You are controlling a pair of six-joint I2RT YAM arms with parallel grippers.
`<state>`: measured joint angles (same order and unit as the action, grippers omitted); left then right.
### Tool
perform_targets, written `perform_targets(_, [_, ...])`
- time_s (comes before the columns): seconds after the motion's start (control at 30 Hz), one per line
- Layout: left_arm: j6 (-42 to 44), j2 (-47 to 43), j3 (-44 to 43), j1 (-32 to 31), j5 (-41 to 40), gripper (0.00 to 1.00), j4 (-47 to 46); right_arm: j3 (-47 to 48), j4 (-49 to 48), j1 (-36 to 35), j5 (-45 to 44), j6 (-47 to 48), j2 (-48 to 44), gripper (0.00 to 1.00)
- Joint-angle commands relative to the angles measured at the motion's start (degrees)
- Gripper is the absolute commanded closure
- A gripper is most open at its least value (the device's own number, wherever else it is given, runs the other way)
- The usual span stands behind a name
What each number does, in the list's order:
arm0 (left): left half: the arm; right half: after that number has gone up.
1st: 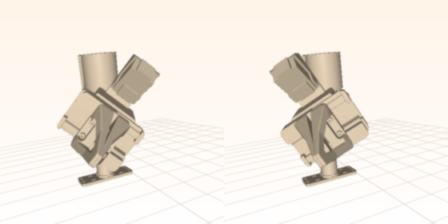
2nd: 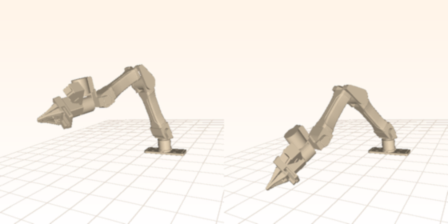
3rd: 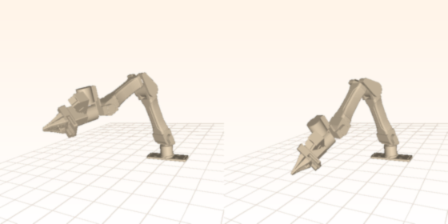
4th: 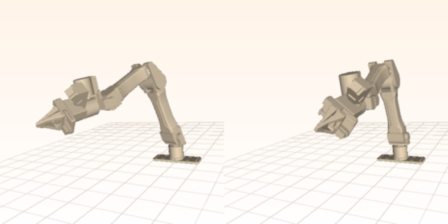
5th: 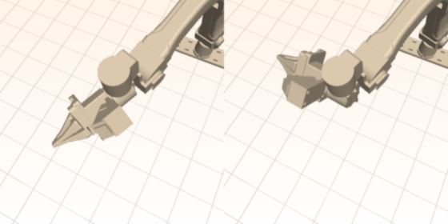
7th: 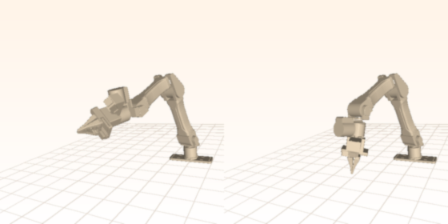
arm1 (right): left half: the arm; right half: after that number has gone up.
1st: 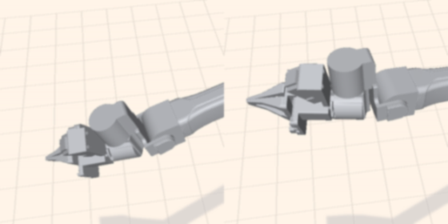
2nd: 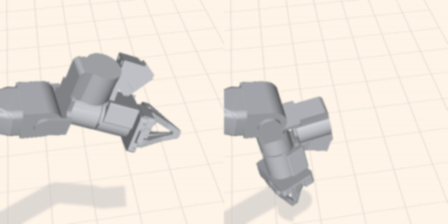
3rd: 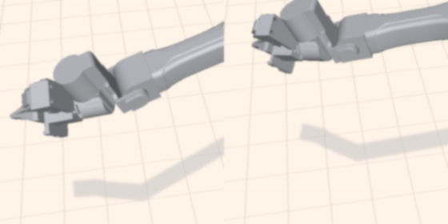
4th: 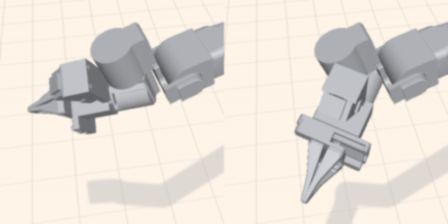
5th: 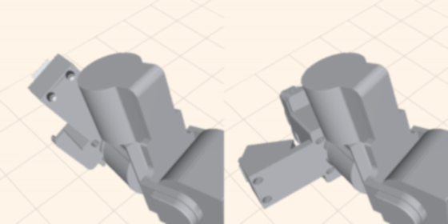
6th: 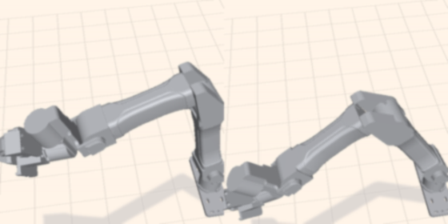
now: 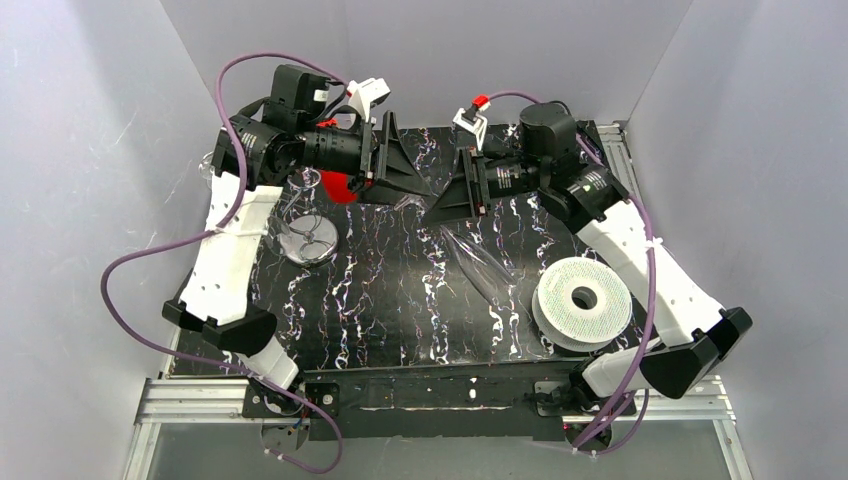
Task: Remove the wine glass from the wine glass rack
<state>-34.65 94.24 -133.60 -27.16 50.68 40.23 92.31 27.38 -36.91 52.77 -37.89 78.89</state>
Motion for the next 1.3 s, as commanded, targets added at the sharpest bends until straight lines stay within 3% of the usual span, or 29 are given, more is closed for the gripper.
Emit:
perform_targets(0.0, [-1.5,-2.2,1.4,-0.4,2.7,0.58,-1.2,4.7,-4.2,-0.4,1.9,-1.3,1.2,0.42])
perform_targets(0.2, [-3.6,-1.4,1.3,-0.4,1.6,0.58,-3.4,4.2,-5.0,-0.4,3.1,-2.7,0.8,0.78])
perform_targets(0.27, [-4.0,-1.3,1.2,-0.4,0.7,0.57,-3.8,3.5,-5.0,-0.4,3.5,-2.9,0.1,0.96])
perform_targets(0.3, [-4.1,-1.3,1.1,-0.4,0.1,0.55,-3.9,2.9,-5.0,-0.4,3.6,-3.1,-0.2,0.99])
perform_targets(0.33, [-4.2,-1.4,1.0,-0.4,-0.4,0.51,-3.8,2.5,-5.2,-0.4,3.5,-3.3,-0.9,0.99])
perform_targets(0.5, [-4.7,-1.6,1.4,-0.4,-2.5,0.09,-4.6,-0.4,-7.3,-0.4,0.2,-7.8,-3.2,0.99])
perform_targets(0.57, [-4.8,-1.0,0.5,-0.4,-3.2,0.02,-4.4,-1.2,-7.6,-0.4,-3.4,-10.3,-4.1,0.99])
perform_targets(0.87, [-3.7,-2.5,-1.1,-0.4,-8.7,0.02,-1.9,-2.5,0.1,1.3,-20.3,-22.7,-7.0,0.99])
perform_targets(1.27, [-1.4,-9.7,2.0,-0.4,-18.5,0.02,-1.3,7.3,24.1,6.5,-38.9,-44.0,-5.0,0.99])
